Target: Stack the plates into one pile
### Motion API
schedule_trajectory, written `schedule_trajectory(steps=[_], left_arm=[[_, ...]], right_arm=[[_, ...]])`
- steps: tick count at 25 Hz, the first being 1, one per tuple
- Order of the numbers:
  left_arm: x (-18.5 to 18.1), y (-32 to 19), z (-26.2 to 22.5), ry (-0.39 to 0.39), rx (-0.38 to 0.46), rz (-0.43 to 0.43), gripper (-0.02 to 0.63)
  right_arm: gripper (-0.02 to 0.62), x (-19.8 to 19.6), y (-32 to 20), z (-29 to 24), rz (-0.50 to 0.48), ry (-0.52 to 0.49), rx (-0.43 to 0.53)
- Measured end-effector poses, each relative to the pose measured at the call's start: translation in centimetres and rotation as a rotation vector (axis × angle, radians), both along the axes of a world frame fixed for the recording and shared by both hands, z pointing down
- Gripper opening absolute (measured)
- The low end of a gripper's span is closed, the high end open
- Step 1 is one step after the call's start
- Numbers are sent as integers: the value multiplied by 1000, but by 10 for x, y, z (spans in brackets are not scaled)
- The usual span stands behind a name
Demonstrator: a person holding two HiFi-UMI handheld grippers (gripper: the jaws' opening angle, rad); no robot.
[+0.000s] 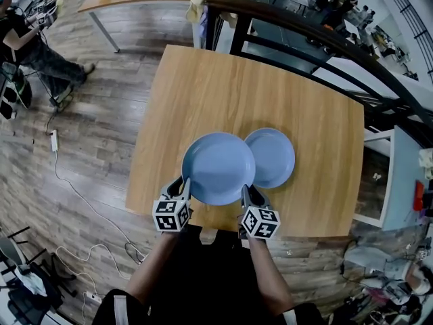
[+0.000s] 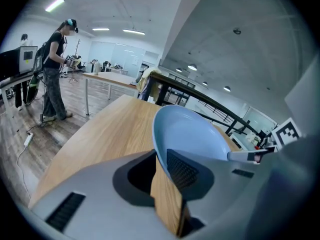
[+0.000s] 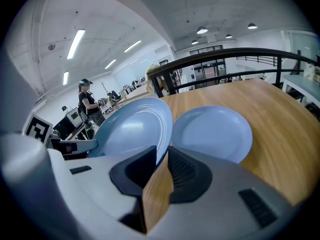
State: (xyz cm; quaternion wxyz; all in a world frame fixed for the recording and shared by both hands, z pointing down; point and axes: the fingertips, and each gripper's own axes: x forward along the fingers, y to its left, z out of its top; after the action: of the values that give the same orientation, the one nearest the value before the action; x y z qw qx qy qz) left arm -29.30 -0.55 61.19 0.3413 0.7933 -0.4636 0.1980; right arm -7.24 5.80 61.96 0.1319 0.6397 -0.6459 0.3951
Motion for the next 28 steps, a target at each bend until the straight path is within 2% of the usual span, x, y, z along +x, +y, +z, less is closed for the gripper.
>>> schedule_trajectory(steps=[14, 28], left_arm=[[38, 25, -17, -1, 26, 11, 79], [97, 45, -29, -13, 54, 44, 79]], right_arm=[[86, 38, 26, -17, 2, -8, 34], [86, 94, 53, -28, 30, -20, 66]])
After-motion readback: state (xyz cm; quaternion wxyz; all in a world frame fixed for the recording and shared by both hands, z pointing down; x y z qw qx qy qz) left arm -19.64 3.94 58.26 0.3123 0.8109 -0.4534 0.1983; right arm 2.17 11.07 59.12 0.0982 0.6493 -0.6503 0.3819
